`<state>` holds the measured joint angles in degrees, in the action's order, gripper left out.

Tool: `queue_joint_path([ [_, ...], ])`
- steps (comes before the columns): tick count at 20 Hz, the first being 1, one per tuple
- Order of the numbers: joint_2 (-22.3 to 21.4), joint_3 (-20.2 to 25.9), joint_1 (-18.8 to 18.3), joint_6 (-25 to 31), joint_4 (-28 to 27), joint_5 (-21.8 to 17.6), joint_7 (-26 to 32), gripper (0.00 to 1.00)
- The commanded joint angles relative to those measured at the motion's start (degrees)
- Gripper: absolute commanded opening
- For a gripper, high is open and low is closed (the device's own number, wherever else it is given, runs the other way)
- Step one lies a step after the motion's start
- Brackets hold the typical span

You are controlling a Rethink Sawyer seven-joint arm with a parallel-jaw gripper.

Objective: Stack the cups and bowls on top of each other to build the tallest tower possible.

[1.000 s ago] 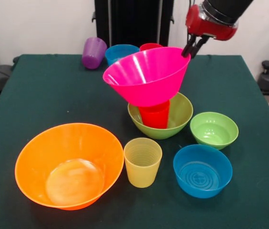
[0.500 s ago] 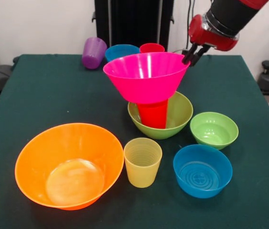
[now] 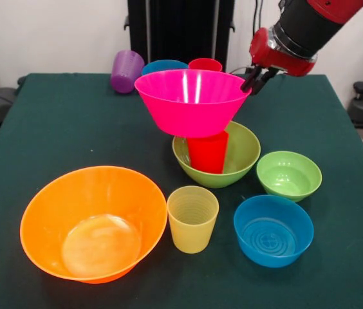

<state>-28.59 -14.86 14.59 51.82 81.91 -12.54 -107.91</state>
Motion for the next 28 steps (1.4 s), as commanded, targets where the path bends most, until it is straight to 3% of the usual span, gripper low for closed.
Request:
queue_joint_path([
  [1, 4.14, 3.9, -1.05, 4.1, -4.99, 1.61, -7.3, 0.0],
  [9, 5.78, 4.29, -1.14, 10.22, -9.51, 3.38, -6.94, 0.0],
  [18, 10.01, 6.03, -2.32, 11.0, -14.79, 4.86, -6.79, 0.0],
  [28, 8.78, 6.26, -2.8, 15.93, -16.95, 7.55, -4.37, 0.0],
])
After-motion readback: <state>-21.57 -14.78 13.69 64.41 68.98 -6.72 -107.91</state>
